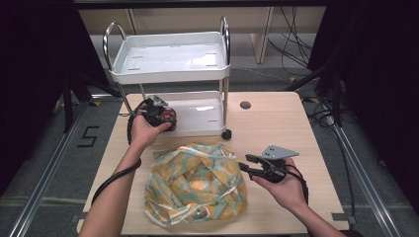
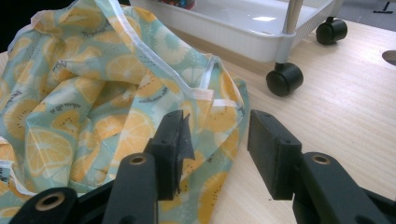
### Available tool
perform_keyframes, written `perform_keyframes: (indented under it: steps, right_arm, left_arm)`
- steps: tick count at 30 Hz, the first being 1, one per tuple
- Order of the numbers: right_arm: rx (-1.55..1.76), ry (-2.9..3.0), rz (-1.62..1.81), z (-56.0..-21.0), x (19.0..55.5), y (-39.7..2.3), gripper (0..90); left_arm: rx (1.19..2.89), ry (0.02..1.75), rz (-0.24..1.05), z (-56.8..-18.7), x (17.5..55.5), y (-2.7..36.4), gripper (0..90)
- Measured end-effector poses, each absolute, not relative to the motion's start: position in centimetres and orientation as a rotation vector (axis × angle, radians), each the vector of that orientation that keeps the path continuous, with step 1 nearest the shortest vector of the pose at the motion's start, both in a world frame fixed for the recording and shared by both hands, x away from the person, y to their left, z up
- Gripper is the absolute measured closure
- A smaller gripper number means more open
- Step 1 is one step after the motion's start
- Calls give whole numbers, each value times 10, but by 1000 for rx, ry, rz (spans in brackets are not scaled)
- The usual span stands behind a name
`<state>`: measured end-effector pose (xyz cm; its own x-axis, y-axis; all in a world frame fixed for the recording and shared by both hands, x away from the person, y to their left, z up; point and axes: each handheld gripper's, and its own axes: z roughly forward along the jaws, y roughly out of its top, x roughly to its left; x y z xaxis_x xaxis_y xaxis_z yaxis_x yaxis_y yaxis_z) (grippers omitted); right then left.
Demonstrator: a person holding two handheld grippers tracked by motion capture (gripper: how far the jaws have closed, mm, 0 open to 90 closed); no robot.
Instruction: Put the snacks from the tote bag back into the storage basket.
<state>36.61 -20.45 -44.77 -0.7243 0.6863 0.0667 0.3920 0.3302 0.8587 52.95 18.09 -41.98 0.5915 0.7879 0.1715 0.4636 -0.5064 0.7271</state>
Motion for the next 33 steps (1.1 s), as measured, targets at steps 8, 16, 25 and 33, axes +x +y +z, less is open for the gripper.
perform_keyframes:
  steps: [8,16,25,33]
  right_arm:
    - [964,2292,1349,-448,366,-204,567]
    - [962,2295,1348,-448,366,-204,567]
    - [963,2283,1352,-448,366,-204,567]
    - [963,2294,1351,-448,366,-204,566]
  left_arm:
    - [2181,1000,658,-425,531,182,252]
    - [2191,1018,647,-429,532,185,252]
    - [2176,1026,636,-432,533,183,252]
    - [2174,1037,632,-432,533,184,252]
